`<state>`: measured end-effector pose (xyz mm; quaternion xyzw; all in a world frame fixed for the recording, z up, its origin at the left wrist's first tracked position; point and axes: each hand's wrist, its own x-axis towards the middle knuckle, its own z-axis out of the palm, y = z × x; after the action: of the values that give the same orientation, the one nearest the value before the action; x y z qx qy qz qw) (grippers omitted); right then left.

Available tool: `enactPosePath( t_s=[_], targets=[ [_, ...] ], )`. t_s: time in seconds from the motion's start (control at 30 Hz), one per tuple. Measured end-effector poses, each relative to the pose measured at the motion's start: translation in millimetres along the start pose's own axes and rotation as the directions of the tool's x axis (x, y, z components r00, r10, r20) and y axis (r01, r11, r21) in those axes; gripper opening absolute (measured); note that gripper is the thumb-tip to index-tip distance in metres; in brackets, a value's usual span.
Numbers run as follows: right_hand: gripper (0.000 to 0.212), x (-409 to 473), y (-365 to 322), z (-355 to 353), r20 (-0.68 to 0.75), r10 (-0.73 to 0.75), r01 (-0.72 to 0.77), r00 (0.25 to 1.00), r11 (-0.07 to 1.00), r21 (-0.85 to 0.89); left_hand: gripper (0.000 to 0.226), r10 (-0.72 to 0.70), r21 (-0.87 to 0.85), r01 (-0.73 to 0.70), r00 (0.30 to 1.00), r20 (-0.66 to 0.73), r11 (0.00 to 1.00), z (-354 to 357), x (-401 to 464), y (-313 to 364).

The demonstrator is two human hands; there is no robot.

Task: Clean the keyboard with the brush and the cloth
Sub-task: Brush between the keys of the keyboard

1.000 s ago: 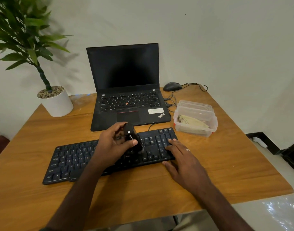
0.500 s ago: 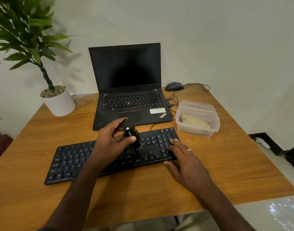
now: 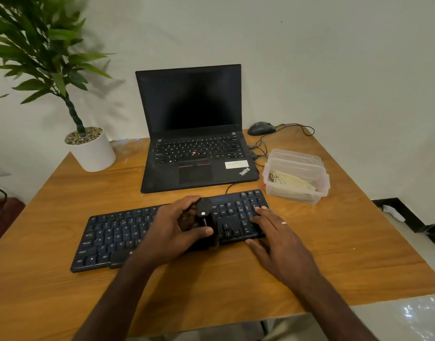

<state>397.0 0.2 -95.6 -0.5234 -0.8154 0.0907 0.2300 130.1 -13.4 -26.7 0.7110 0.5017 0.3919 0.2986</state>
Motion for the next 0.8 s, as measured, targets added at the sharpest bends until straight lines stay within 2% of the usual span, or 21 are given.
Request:
enactPosePath(
  t_s=[0.13,0.2,0.3,0.4,0.43,0.5,0.57,0.63,0.8],
  targets=[
    [0.053,0.8,-0.9,-1.0,0.000,0.004,-0.004,1.000,1.000,0.009,0.053,-0.137,-0.273,0.075,0.966,-0.217,0.959,-8.4,7.9,-1.8],
    [0.054,1.3,-1.9,-2.6,0.010,0.016,-0.017,1.000,1.000,0.012,0.054,-0.128,-0.228,0.067,0.955,-0.266,0.971,-6.2,15.6,-4.4],
    [0.054,0.4,-1.9,-3.3,0.013,0.010,-0.010,1.000,1.000,0.013,0.054,-0.115,-0.101,0.102,0.984,-0.139,0.990,2.2,15.3,-7.9],
    [0.054,-0.1,-0.9,-1.9,0.012,0.008,-0.008,1.000,1.000,0.002,0.051,-0.107,-0.125,0.106,0.994,-0.003,0.987,-0.7,12.9,-5.0],
    [0.054,0.2,-0.8,-1.1,0.009,0.005,-0.005,1.000,1.000,-0.006,0.051,-0.104,-0.162,0.103,0.995,0.007,0.981,-2.3,12.8,-2.1],
    [0.055,0.6,-0.6,-1.3,0.011,0.000,0.000,1.000,1.000,-0.013,0.051,-0.125,-0.241,0.106,0.990,-0.062,0.965,-1.3,18.8,3.7],
    [0.055,0.8,-0.6,-1.8,0.011,-0.003,0.003,1.000,1.000,-0.019,0.052,-0.136,-0.225,0.094,0.973,-0.184,0.970,5.9,34.5,8.2],
    [0.054,0.2,0.0,-2.0,0.006,-0.003,0.003,1.000,1.000,-0.019,0.054,-0.124,-0.200,0.078,0.966,-0.228,0.977,17.6,52.5,10.1],
    [0.055,-1.0,1.9,-0.3,0.005,-0.002,0.002,1.000,1.000,-0.012,0.051,-0.072,-0.063,0.068,0.996,-0.061,0.996,42.3,74.8,3.6]
  ],
)
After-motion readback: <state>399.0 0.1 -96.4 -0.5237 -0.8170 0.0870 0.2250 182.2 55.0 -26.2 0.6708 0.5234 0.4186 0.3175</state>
